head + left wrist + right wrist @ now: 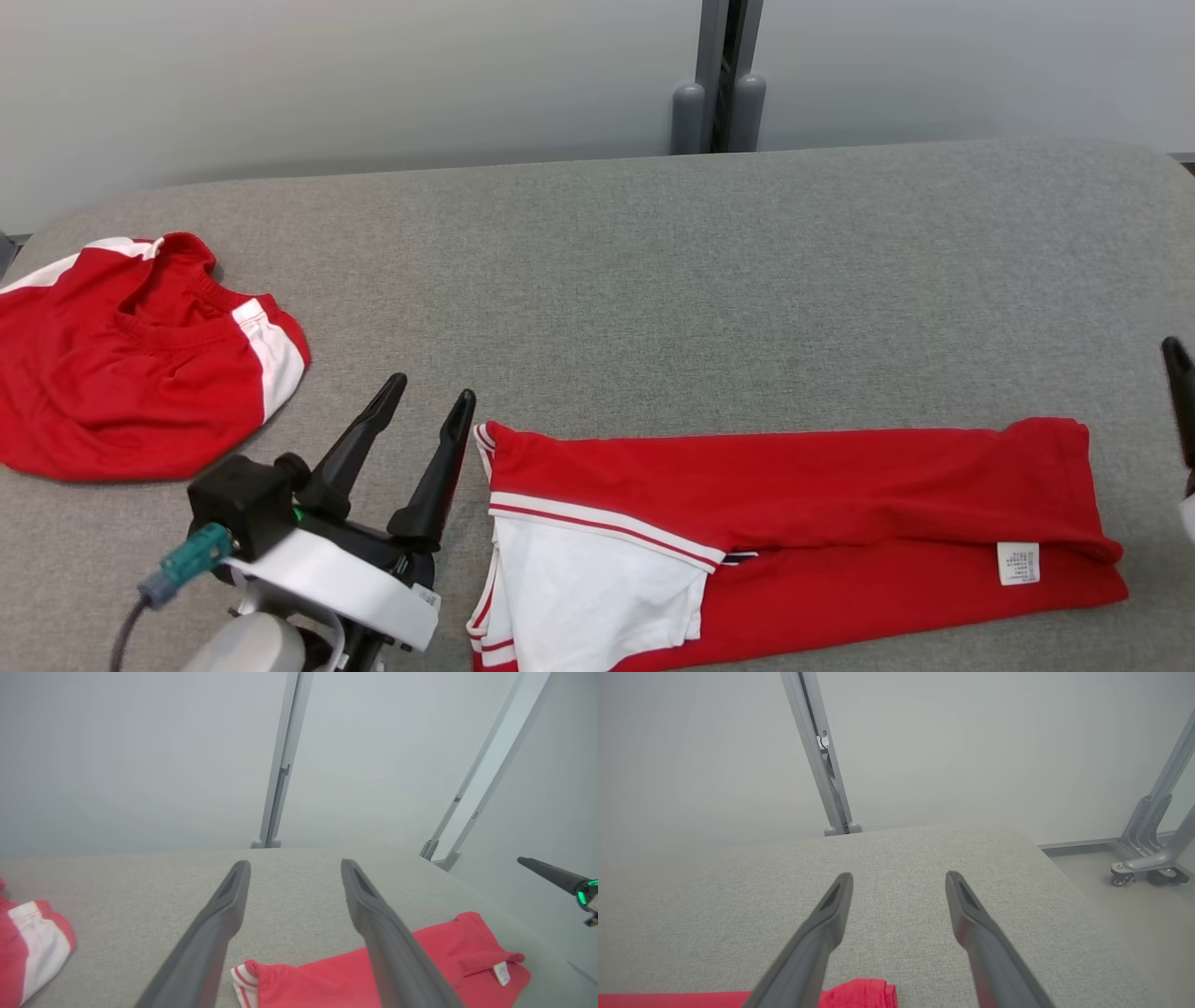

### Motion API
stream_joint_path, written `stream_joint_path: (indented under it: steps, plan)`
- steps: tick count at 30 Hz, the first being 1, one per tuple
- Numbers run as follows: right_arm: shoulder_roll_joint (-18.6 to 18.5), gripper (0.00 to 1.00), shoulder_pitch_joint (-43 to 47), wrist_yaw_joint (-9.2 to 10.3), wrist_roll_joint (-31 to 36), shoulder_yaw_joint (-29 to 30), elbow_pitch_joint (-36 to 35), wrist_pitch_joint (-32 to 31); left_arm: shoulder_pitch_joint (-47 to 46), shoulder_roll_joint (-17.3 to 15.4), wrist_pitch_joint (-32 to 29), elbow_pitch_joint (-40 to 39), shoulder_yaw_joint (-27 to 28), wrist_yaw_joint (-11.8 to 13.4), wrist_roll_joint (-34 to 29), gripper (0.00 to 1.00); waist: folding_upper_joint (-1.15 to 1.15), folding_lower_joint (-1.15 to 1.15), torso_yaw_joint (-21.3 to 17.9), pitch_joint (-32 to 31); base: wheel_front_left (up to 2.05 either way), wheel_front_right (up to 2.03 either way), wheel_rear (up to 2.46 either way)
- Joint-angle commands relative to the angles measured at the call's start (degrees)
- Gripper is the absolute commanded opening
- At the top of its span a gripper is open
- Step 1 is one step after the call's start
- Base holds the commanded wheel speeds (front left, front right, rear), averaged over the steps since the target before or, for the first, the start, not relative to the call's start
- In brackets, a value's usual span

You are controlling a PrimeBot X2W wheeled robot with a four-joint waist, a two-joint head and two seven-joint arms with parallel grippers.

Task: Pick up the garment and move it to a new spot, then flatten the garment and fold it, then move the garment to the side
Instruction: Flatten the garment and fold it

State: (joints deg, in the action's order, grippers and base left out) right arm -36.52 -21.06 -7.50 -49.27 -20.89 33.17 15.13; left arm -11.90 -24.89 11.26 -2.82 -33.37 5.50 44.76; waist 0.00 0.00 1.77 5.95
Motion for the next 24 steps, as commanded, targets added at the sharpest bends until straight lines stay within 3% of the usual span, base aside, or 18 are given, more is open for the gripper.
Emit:
stream_joint_path:
  steps: [1,7,14,19,24]
  plan:
    - [1.08,1.00,2.02,0.02,2.66,2.39,-1.67,0.05,0.60,1.35,1.69,2.00,0.12,0.58,-1.37,1.00,0.00,0.00,-0.23,0.04,0.00,0.00,0.00]
    - [6.49,1.00,8.29,0.02,8.62,9.54,-4.52,0.06,2.17,7.09,3.90,7.40,4.09,-0.08,-6.27,1.00,0.00,0.00,-0.23,0.33,0.00,0.00,0.00]
    - [12.37,1.00,12.48,0.02,7.92,12.49,-1.90,0.07,6.03,14.58,3.89,10.35,10.85,-4.92,-14.38,1.00,0.00,0.00,0.31,1.32,0.00,0.00,0.00]
    - [13.54,1.00,11.64,0.01,6.50,12.10,2.09,0.06,6.11,16.92,3.90,12.54,13.39,-8.53,-18.65,1.00,0.00,0.00,1.02,2.30,0.00,0.00,0.00]
    - [14.40,1.00,10.66,0.02,4.43,12.64,5.07,0.07,5.58,17.99,3.91,13.38,16.13,-10.33,-21.19,1.00,0.00,0.00,1.61,3.12,0.00,0.00,0.00]
